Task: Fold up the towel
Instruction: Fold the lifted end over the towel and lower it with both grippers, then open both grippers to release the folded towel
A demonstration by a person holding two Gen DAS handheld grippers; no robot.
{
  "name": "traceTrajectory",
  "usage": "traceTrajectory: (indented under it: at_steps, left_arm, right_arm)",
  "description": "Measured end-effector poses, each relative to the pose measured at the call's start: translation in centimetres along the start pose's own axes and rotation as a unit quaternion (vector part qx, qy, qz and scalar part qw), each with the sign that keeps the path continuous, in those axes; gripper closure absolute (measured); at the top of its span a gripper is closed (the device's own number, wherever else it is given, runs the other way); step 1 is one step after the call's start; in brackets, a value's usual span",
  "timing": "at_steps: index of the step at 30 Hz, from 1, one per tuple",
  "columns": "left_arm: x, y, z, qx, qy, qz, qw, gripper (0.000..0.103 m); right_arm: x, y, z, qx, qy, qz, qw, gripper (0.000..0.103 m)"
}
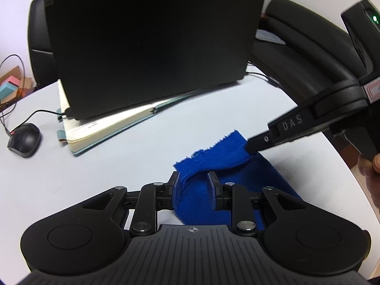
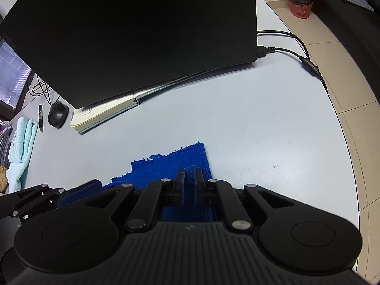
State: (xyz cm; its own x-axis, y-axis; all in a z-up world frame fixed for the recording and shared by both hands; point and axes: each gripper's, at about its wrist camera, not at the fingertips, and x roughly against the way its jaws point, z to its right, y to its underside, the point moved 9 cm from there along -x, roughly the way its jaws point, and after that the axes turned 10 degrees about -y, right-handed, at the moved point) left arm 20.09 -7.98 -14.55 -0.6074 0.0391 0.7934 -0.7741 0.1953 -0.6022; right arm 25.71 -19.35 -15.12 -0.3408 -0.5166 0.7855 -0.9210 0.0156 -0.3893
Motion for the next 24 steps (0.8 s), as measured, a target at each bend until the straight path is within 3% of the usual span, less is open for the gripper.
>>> traceTrajectory:
  at_steps: [2, 14, 24]
  left_arm:
    - [-0.3, 0.2, 0.5, -0.006, 0.013, -0.010, 0.9998, 0.076]
    - [-0.9, 0.5, 1.7, -0.020, 0.031, -0.021, 0.9991, 0.076]
    - [-2.9, 1.1, 3.1, -0.033, 0.050, -0.060, 0.9963, 0.077]
  right_arm:
    - [0.4, -0.1, -0.1, 0.006, 0.002, 0.007, 1.000, 0.075]
    - [2.3, -0.1, 0.3, 0.007, -0.003, 0.018, 1.000, 0.074]
    - [4.8, 1.7, 1.9, 0.012, -0.032, -0.016, 0.999, 0.074]
